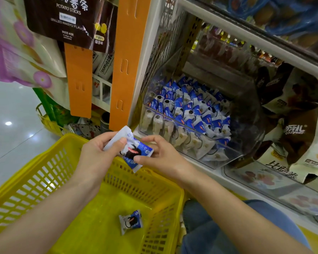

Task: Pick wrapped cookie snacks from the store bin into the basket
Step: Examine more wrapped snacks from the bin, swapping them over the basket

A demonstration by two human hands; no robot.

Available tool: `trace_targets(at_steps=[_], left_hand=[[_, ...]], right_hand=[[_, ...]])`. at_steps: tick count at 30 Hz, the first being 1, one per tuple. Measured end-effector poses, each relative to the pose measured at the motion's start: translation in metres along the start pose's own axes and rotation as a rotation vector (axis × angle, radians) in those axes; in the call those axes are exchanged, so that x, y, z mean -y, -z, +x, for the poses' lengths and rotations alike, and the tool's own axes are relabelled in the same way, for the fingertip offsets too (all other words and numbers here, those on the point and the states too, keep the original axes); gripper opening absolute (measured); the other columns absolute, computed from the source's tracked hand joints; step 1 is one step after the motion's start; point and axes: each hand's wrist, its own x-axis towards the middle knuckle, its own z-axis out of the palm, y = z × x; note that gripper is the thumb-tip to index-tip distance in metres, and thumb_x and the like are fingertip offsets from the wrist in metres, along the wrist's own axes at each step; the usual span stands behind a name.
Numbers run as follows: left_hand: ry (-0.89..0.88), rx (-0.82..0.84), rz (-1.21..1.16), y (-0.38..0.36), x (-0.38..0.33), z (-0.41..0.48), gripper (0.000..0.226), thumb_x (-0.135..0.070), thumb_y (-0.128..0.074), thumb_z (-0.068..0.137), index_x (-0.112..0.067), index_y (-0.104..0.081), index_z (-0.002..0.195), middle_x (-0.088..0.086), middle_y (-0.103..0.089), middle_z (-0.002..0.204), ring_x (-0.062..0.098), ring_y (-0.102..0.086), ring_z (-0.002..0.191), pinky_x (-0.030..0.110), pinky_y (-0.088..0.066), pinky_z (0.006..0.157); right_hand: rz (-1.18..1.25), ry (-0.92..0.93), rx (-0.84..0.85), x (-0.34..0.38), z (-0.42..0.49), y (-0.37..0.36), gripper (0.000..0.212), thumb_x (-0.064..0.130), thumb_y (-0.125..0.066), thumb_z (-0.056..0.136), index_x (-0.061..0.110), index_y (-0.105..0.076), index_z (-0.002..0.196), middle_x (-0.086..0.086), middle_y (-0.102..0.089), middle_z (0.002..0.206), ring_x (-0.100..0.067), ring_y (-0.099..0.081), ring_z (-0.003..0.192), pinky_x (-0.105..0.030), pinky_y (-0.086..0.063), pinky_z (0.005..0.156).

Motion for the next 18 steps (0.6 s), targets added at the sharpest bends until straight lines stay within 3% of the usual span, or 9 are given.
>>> trace_targets(at_steps=[2,6,8,12,16,18], left_hand=[[-0.026,0.036,0.047,-0.002,0.001,-0.001,0.017,-0.017,-0.06,0.088,-0.03,-0.07,0.089,-0.002,-0.074,0.088,0.009,-0.068,0.079,0.022,-0.052,0.068],[0.041,0.057,-0.103,-0.007,0.0,-0.001,0.013,-0.019,-0.056,0.089,-0.021,-0.067,0.096,0.001,-0.074,0.092,0.014,-0.069,0.087,0.024,-0.057,0.074],[0.077,0.053,-0.148,-0.007,0.0,-0.001,0.014,-0.018,-0.055,0.09,-0.014,-0.065,0.099,0.002,-0.074,0.093,0.014,-0.07,0.089,0.023,-0.057,0.076],[0.01,0.032,0.002,-0.009,0.001,-0.003,0.014,-0.013,-0.053,0.093,-0.014,-0.064,0.085,-0.004,-0.072,0.074,0.005,-0.067,0.071,0.017,-0.055,0.064],[0.0,0.099,0.069,-0.012,0.003,-0.006,0.013,-0.015,-0.053,0.092,-0.013,-0.065,0.087,0.0,-0.072,0.075,0.005,-0.068,0.068,0.016,-0.053,0.057],[-0.005,0.136,0.083,-0.013,0.004,-0.007,0.013,-0.016,-0.054,0.091,-0.012,-0.064,0.084,-0.001,-0.072,0.072,0.004,-0.067,0.066,0.016,-0.052,0.055]], right_hand=[[-0.053,0.075,-0.009,0.001,0.0,-0.001,0.032,0.019,-0.068,0.083,0.015,-0.054,0.112,-0.002,-0.063,0.107,-0.009,-0.061,0.089,-0.016,-0.051,0.07],[0.089,0.048,-0.069,0.002,0.003,-0.001,0.014,0.022,-0.061,0.088,0.012,-0.059,0.098,-0.005,-0.066,0.092,-0.003,-0.062,0.068,-0.016,-0.051,0.055],[0.102,0.019,-0.069,0.002,0.003,-0.001,0.017,0.025,-0.06,0.089,0.012,-0.057,0.1,-0.006,-0.067,0.096,-0.004,-0.064,0.072,-0.017,-0.053,0.057],[-0.067,0.034,-0.032,-0.005,0.001,-0.005,0.029,0.028,-0.058,0.089,0.016,-0.047,0.112,-0.007,-0.063,0.114,-0.015,-0.061,0.103,-0.03,-0.053,0.086],[-0.075,0.146,-0.142,-0.004,0.001,-0.006,0.007,0.024,-0.053,0.093,0.017,-0.056,0.091,-0.008,-0.067,0.095,-0.022,-0.064,0.09,-0.043,-0.053,0.083],[-0.094,0.183,-0.184,-0.004,0.002,-0.003,0.017,0.02,-0.054,0.092,0.023,-0.059,0.076,0.0,-0.065,0.08,-0.018,-0.062,0.078,-0.04,-0.052,0.077]])
